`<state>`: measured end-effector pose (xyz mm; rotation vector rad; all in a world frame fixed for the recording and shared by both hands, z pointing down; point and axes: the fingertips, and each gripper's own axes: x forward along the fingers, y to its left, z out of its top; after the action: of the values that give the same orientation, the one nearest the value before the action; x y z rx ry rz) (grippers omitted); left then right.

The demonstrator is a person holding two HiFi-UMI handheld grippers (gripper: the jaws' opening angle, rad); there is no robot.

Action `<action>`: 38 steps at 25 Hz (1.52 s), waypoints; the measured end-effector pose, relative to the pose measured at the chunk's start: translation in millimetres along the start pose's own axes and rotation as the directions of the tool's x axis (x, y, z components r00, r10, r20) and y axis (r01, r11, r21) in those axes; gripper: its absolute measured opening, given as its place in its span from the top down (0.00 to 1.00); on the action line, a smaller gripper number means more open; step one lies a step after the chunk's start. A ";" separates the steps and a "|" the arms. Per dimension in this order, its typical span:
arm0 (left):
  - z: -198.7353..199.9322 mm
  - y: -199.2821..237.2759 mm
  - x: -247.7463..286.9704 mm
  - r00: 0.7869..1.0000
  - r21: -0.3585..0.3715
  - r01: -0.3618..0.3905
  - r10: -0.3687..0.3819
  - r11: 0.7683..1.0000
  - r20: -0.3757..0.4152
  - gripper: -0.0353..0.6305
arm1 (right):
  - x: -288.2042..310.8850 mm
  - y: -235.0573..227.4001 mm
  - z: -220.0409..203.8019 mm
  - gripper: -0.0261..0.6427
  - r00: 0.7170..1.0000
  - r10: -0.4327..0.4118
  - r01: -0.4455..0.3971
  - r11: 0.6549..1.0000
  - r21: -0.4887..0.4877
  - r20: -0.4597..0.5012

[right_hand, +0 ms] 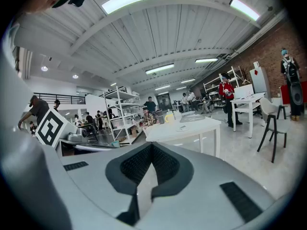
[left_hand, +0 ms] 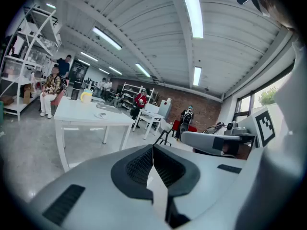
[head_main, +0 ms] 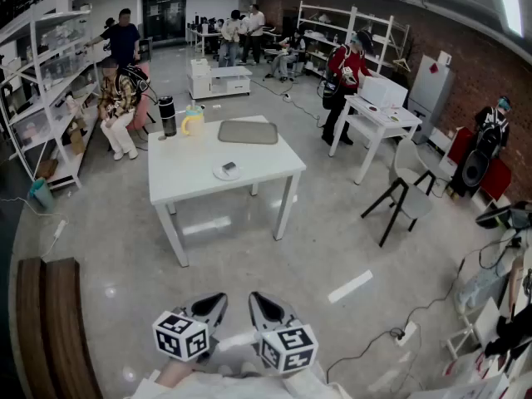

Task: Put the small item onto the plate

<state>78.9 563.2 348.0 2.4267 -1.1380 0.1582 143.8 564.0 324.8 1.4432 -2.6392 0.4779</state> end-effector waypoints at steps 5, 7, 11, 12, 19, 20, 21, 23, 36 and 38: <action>2.1 2.4 4.4 1.000 0.019 0.006 -0.006 1.000 0.000 0.93 | 8.0 0.4 2.5 0.94 1.000 0.013 -0.013 1.000 -0.019 0.005; 2.7 4.2 4.4 1.000 0.014 -0.002 0.002 1.000 0.008 0.93 | 8.0 1.1 2.7 0.94 1.000 0.016 -0.016 0.999 -0.028 0.003; 7.8 3.5 3.2 0.999 -0.007 -0.005 0.005 1.000 0.044 0.93 | 9.0 -0.5 4.9 0.94 1.000 0.017 -0.016 0.999 -0.031 0.002; 8.9 2.9 2.8 0.999 -0.012 -0.004 0.005 1.000 0.050 0.93 | 9.5 -0.7 5.9 0.94 1.000 0.020 -0.019 0.999 -0.026 0.006; 19.3 4.1 20.3 0.998 -0.014 -0.026 0.026 1.000 0.061 0.93 | 12.3 -17.1 19.6 0.94 0.996 0.068 -0.070 0.996 0.056 0.050; 22.5 4.2 24.8 0.997 -0.010 -0.030 0.030 1.000 0.067 0.93 | 13.7 -20.8 21.1 0.94 0.996 0.069 -0.072 0.996 0.046 0.047; 25.0 4.0 29.5 0.997 -0.006 -0.034 0.035 0.999 0.070 0.93 | 14.9 -24.0 22.5 0.94 0.996 0.076 -0.078 0.996 0.040 0.046; 25.6 2.5 38.5 0.997 -0.003 -0.045 0.045 0.999 0.068 0.93 | 16.0 -29.0 22.9 0.94 0.995 0.096 -0.098 0.994 0.042 0.041; 6.7 17.1 72.9 0.997 -0.054 -0.076 0.077 0.996 0.018 0.93 | 40.6 -63.8 5.5 0.94 0.996 0.094 -0.092 0.992 0.088 -0.008; 12.2 27.7 85.1 0.997 -0.052 -0.071 0.071 0.996 0.011 0.93 | 56.3 -69.3 7.4 0.94 0.996 0.093 -0.091 0.992 0.086 -0.016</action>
<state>112.6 482.7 371.4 2.3469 -1.2200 0.1339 171.2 481.5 346.5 1.3352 -2.7103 0.6179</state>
